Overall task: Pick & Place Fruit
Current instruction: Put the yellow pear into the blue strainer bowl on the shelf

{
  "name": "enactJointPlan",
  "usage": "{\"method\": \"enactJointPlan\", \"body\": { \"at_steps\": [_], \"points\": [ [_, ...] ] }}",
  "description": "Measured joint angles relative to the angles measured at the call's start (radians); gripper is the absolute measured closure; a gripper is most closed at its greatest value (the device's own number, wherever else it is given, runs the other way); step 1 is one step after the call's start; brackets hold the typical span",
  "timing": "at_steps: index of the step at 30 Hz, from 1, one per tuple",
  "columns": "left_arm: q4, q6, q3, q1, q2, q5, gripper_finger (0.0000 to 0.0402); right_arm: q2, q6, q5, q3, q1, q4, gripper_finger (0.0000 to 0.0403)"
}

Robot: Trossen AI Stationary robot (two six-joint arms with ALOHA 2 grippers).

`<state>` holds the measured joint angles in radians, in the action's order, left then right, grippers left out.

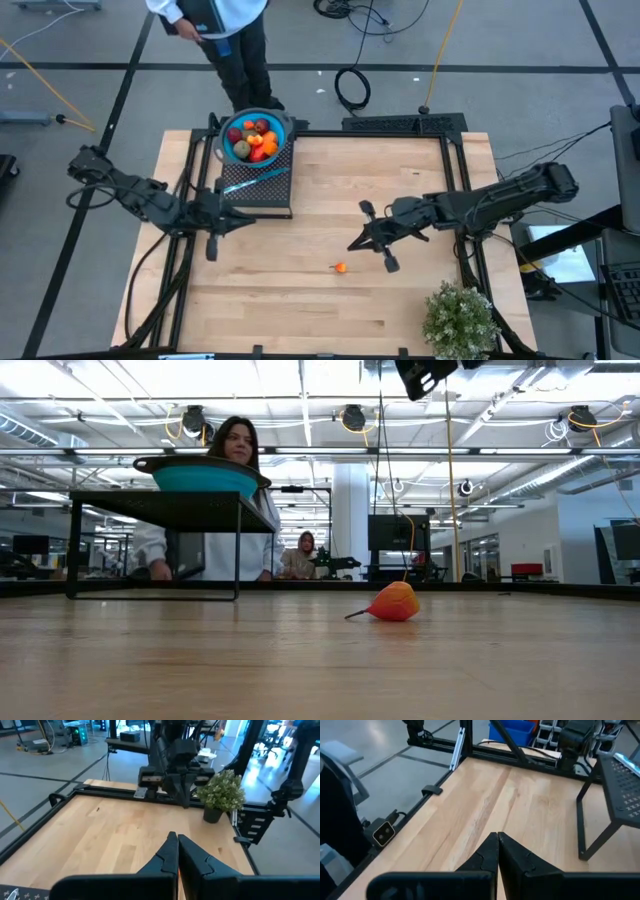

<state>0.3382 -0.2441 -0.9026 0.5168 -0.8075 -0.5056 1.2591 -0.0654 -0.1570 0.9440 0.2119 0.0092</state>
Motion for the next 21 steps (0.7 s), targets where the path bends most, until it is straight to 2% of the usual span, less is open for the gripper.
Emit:
{"method": "enactJointPlan", "body": {
  "at_steps": [8, 21],
  "points": [
    [-0.002, -0.001, 0.095, 0.000, 0.083, 0.001, 0.0400, 0.071, 0.000, 0.000, 0.008, 0.000, -0.010, 0.0397],
    [-0.001, 0.002, 0.216, -0.004, 0.200, 0.006, 0.0400, 0.259, -0.041, -0.001, 0.174, 0.000, -0.179, 0.0374]
  ]
}}
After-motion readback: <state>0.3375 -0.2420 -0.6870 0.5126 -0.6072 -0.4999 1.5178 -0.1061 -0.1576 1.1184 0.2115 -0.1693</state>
